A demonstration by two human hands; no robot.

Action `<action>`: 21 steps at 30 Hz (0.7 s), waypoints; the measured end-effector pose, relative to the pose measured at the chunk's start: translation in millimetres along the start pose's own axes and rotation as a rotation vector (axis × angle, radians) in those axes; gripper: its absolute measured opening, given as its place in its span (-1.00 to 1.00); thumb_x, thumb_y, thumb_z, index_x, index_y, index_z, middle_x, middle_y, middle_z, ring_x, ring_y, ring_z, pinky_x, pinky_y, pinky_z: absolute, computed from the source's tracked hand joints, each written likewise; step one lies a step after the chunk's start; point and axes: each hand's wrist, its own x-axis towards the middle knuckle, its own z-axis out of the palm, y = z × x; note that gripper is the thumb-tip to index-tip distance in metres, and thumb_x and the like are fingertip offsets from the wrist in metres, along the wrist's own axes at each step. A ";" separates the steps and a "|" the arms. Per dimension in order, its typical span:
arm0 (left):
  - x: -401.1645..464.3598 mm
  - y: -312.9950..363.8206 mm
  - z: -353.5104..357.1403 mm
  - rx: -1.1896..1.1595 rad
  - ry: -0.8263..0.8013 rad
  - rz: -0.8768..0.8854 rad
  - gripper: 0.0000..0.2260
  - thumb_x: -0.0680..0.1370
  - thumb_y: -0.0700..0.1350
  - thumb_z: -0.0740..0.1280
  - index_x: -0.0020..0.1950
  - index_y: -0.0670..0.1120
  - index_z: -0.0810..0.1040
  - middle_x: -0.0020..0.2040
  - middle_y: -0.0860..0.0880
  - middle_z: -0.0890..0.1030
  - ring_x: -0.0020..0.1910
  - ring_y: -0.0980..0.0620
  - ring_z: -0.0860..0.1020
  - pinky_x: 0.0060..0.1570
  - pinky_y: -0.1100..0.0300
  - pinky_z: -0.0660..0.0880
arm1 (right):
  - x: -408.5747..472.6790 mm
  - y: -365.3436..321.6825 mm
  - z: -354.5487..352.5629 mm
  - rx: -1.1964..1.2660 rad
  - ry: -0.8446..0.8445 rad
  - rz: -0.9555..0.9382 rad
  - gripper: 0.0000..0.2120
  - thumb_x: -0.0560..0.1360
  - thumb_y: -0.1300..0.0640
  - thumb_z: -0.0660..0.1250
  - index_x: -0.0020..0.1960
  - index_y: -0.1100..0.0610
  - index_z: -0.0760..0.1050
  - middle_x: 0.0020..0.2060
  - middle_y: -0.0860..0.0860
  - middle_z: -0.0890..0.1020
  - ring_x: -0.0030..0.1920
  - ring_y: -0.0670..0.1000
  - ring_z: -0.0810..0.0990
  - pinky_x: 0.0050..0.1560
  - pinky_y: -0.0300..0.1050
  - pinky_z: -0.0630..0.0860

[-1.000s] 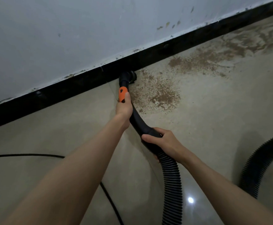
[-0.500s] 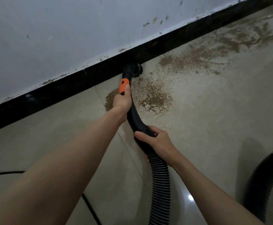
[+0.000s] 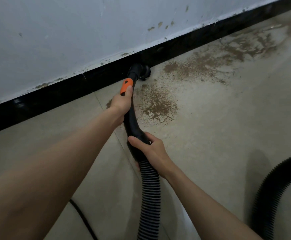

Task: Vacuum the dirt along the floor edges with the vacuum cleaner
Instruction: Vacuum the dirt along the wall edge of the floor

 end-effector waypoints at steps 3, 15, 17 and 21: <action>-9.9 -14.7 -13.6 -0.077 0.032 0.032 -0.46 0.60 0.20 0.13 0.26 -0.26 0.43 -0.12 -0.15 0.49 -0.23 -0.08 0.50 -0.29 0.15 0.44 | -13.6 3.8 7.4 -0.041 -0.043 -0.018 -0.78 0.42 0.06 0.53 -0.01 0.09 0.58 -0.44 -0.02 0.60 -0.56 0.00 0.50 -0.56 -0.19 0.46; -49.6 -28.3 -85.0 -0.130 0.161 -0.064 -0.43 0.60 0.18 0.14 0.37 -0.26 0.32 0.21 -0.28 0.51 0.17 -0.24 0.53 0.16 -0.08 0.48 | -57.9 -1.7 63.3 -0.099 -0.208 0.048 -0.73 0.48 -0.05 0.44 0.00 0.12 0.52 -0.33 0.11 0.55 -0.50 0.05 0.49 -0.49 -0.14 0.48; -58.0 -36.4 -94.9 -0.148 0.151 -0.085 -0.42 0.60 0.20 0.14 0.38 -0.26 0.31 0.07 -0.25 0.51 0.02 -0.18 0.54 0.12 -0.06 0.49 | -65.2 5.3 72.3 -0.116 -0.219 0.052 -0.69 0.48 -0.07 0.44 0.04 0.13 0.51 -0.33 0.11 0.55 -0.50 0.05 0.49 -0.46 -0.12 0.49; -73.0 -53.5 -104.2 -0.183 0.127 -0.160 -0.40 0.58 0.22 0.17 0.33 -0.28 0.33 -0.21 -0.15 0.47 -0.31 -0.09 0.48 -0.23 0.07 0.50 | -78.8 21.0 82.7 -0.140 -0.218 0.071 -0.59 0.46 -0.11 0.45 0.12 0.17 0.50 -0.32 0.10 0.55 -0.51 0.05 0.50 -0.47 -0.12 0.50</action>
